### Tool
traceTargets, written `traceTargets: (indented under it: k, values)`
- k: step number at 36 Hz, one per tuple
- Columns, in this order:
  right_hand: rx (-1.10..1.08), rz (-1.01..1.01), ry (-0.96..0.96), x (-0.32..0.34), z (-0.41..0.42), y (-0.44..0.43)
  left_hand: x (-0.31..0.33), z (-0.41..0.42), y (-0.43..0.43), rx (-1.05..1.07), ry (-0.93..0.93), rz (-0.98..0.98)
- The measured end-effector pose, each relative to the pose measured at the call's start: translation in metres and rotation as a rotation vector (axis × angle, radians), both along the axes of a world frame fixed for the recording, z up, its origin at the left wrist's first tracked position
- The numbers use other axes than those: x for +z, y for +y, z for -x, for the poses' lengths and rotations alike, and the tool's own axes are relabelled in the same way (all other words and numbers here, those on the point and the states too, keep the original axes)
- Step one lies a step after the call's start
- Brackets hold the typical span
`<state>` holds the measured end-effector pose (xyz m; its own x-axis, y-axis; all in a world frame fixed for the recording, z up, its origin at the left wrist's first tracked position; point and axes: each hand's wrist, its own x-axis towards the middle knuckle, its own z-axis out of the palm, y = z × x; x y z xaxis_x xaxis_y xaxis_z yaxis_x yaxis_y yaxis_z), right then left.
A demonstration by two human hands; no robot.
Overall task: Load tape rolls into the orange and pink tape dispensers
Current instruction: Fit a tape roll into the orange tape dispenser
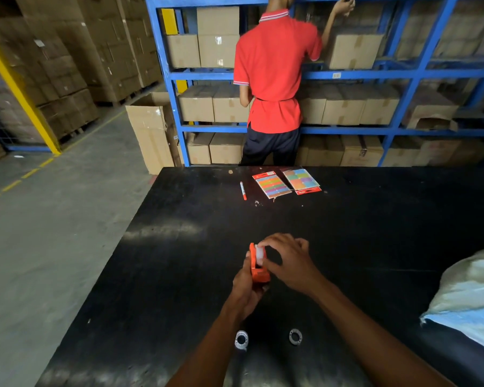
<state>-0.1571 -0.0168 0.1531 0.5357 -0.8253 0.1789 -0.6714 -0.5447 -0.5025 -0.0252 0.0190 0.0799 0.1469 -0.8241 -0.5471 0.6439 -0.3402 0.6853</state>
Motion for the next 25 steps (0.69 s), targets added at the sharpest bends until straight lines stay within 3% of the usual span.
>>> traceTargets:
  k: [9, 18, 25]
  values:
    - [0.01, 0.026, 0.245, 0.012, -0.014, -0.004, -0.002, -0.001, 0.007, -0.003, -0.069, -0.027]
    - [-0.002, 0.083, 0.173, 0.017, -0.019, -0.003, 0.005, -0.009, 0.009, -0.052, -0.156, -0.02]
    - [0.024, 0.167, 0.122, 0.018, -0.018, -0.004, 0.009, -0.011, 0.008, 0.043, -0.119, -0.078]
